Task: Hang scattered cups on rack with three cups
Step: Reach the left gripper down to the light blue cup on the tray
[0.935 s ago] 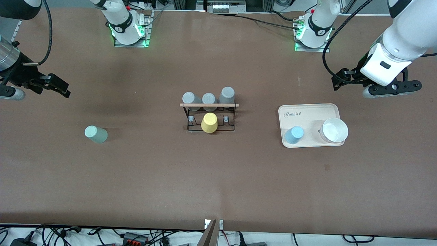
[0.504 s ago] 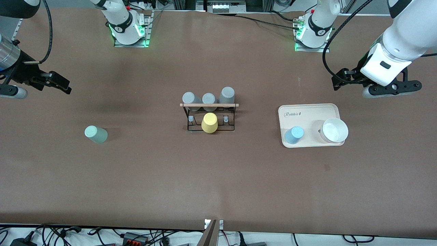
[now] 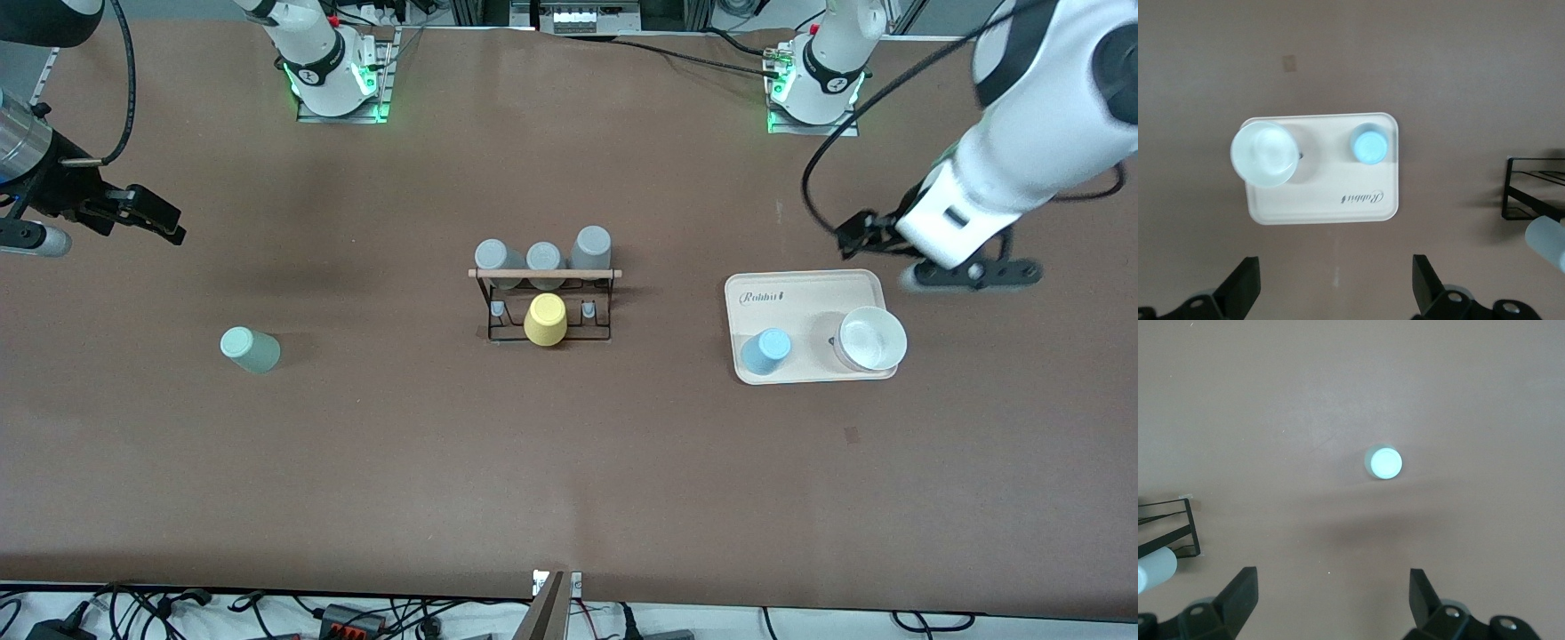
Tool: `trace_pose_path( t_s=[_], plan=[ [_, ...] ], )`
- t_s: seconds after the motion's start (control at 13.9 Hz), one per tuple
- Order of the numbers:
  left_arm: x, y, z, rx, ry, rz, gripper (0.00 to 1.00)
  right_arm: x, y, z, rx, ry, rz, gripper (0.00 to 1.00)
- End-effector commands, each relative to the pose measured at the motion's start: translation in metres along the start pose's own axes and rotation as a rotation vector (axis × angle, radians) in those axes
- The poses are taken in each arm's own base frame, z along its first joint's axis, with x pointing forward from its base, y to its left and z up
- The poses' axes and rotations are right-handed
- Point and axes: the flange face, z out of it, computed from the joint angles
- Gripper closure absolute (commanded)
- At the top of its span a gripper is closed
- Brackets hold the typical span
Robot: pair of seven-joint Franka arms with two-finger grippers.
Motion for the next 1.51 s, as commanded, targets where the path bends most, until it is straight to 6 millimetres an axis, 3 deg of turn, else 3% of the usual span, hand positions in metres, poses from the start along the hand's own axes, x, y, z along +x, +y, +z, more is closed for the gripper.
trace_pose_path(
  t_s=[0.0,0.14,0.29,0.43,0.58,0.79,1.08,1.37,1.44],
  plan=[
    [0.044,0.009,0.069,-0.06,-0.063,0.031,0.0,0.0,-0.001,-0.006,0.001,0.002,0.002,0.0],
    [0.064,0.013,0.106,-0.081,-0.056,0.022,0.0,-0.001,-0.001,-0.005,-0.036,0.008,-0.009,0.0],
    [0.076,0.03,0.154,-0.087,-0.07,0.042,0.0,0.001,-0.003,-0.005,-0.037,0.031,-0.013,0.0],
    [0.086,0.029,0.195,-0.1,-0.076,0.033,0.0,0.002,-0.003,-0.005,-0.036,0.037,-0.013,0.0],
    [0.088,0.026,0.224,-0.085,-0.064,0.036,0.0,0.001,-0.003,-0.004,-0.036,0.034,-0.013,0.0],
    [0.076,0.018,0.261,-0.029,-0.039,0.07,0.0,0.001,-0.003,-0.004,-0.035,0.031,-0.012,0.0],
    [0.059,0.014,0.28,-0.022,-0.056,0.073,0.0,0.0,-0.002,-0.004,-0.036,0.028,-0.013,0.0],
    [0.056,0.009,0.294,-0.034,-0.03,0.081,0.02,0.0,-0.002,-0.004,-0.036,0.031,-0.015,0.0],
    [0.054,0.011,0.296,-0.032,-0.033,0.084,0.17,-0.001,-0.002,-0.004,-0.036,0.03,-0.015,0.0]
  ],
)
